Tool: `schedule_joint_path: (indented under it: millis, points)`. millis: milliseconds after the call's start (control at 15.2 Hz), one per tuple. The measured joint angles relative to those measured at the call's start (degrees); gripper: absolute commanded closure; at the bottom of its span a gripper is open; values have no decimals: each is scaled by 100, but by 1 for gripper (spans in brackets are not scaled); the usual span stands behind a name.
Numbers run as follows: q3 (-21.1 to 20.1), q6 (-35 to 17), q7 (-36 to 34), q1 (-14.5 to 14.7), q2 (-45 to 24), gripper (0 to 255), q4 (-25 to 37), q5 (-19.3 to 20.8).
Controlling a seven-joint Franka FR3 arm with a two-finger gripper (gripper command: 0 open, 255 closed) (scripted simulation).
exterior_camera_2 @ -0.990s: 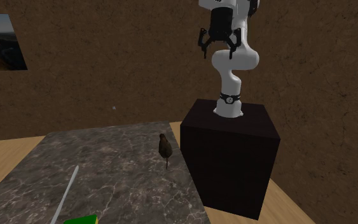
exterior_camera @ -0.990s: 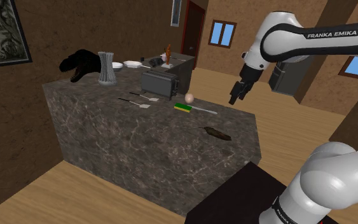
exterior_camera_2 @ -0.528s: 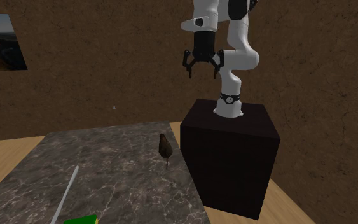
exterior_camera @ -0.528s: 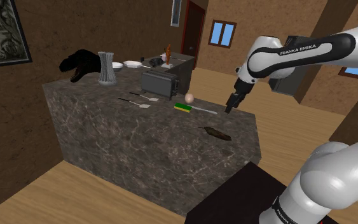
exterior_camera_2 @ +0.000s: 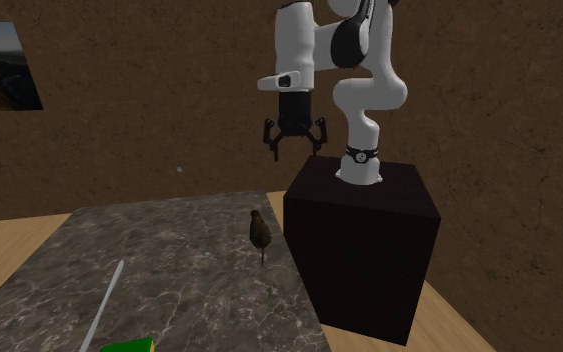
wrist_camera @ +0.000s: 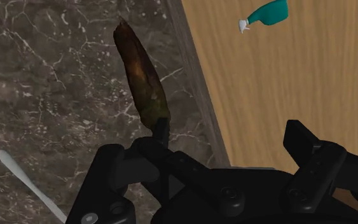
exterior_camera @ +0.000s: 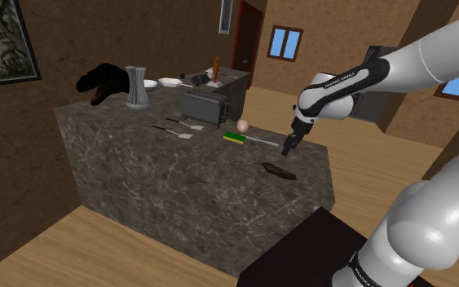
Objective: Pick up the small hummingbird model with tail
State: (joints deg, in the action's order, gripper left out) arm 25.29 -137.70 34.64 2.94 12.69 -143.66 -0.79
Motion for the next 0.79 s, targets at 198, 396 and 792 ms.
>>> schedule_joint_path:
  millis: [198,396,792]
  points:
    - [246,-363,692,133,-749,0,250,-575]
    - [356,-588,1542,141,-1580,0,641,-1353]
    - [-23,-780,2982,-354,-3154,0,1563,-2759]
